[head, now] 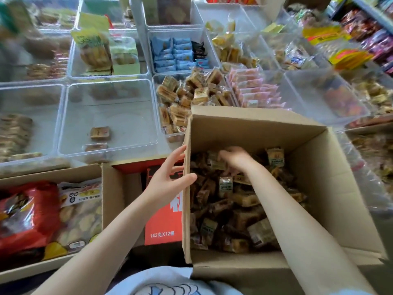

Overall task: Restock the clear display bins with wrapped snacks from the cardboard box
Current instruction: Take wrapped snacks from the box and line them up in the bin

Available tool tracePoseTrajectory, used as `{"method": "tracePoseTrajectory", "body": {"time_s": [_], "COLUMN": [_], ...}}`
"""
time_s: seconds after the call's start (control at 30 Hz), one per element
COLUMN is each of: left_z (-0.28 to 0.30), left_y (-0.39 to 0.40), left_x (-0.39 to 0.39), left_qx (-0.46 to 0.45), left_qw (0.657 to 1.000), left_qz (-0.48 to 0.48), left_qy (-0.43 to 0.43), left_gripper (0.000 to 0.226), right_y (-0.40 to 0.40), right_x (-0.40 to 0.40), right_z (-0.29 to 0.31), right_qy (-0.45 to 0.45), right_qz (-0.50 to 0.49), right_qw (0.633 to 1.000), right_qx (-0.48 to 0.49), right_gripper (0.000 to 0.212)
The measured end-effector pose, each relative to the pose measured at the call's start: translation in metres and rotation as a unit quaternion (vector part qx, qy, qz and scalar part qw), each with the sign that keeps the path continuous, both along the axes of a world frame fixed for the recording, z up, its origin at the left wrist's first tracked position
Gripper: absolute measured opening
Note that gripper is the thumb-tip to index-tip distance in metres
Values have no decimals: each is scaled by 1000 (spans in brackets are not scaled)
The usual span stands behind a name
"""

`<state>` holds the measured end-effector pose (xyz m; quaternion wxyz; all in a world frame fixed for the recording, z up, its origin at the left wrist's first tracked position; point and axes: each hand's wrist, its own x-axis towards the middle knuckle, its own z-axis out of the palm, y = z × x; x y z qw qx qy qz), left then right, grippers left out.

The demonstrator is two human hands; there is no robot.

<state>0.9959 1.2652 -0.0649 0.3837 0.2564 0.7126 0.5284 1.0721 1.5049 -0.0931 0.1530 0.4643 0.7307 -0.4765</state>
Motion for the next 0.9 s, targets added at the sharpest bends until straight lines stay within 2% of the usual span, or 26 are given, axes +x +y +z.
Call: {"method": "tracePoseTrajectory", "body": {"time_s": [0.1,0.17,0.23,0.3,0.37,0.43,0.47,0.5,0.57,0.6,0.63,0.67,0.7,0.8,0.87,0.9], "left_z": [1,9,27,48,64,69,70,71,76,77,75,70,64,47,29,19], "left_y": [2,3,4,3,-1,-15,-26,-38,-65,-79,-94,-110,-127,-175,-209,-227], "left_x": [2,4,4,-2,-17,-39,-52,-64,-89,-103,-117,-132,-147,-183,-210,-224], "left_qx": [-18,-37,1,85,115,106,100,98,108,117,118,110,99,78,67,50], "left_qw": [999,989,955,907,864,853,869,900,963,974,968,959,956,961,957,956], "left_qz": [0,10,6,-8,-12,10,33,64,151,188,215,229,233,219,254,276], "left_qy": [33,146,298,412,491,511,484,420,194,53,-62,-126,-151,-152,-122,-81], "left_gripper": [75,83,85,75,60,46,41,34,21,16,14,15,19,34,24,23], "right_y": [0,-11,-29,-49,-73,-98,-110,-122,-144,-157,-170,-185,-201,-255,-287,-300], "right_x": [16,22,21,13,-3,-24,-35,-46,-70,-84,-98,-114,-132,-188,-224,-243], "right_z": [48,78,107,125,133,134,132,131,123,118,114,108,102,84,70,62], "right_qy": [136,238,304,329,328,318,313,305,287,278,271,266,260,249,252,251], "right_qz": [-81,-72,-51,-24,5,1,-5,-4,16,30,45,59,71,105,115,114], "right_qw": [974,940,916,913,918,917,915,914,916,922,930,938,943,946,947,951], "right_qx": [-161,-233,-255,-240,-222,-239,-255,-269,-280,-267,-243,-217,-197,-179,-160,-142], "right_gripper": [36,36,34,32,32,37,41,48,59,57,50,43,37,21,9,6]}}
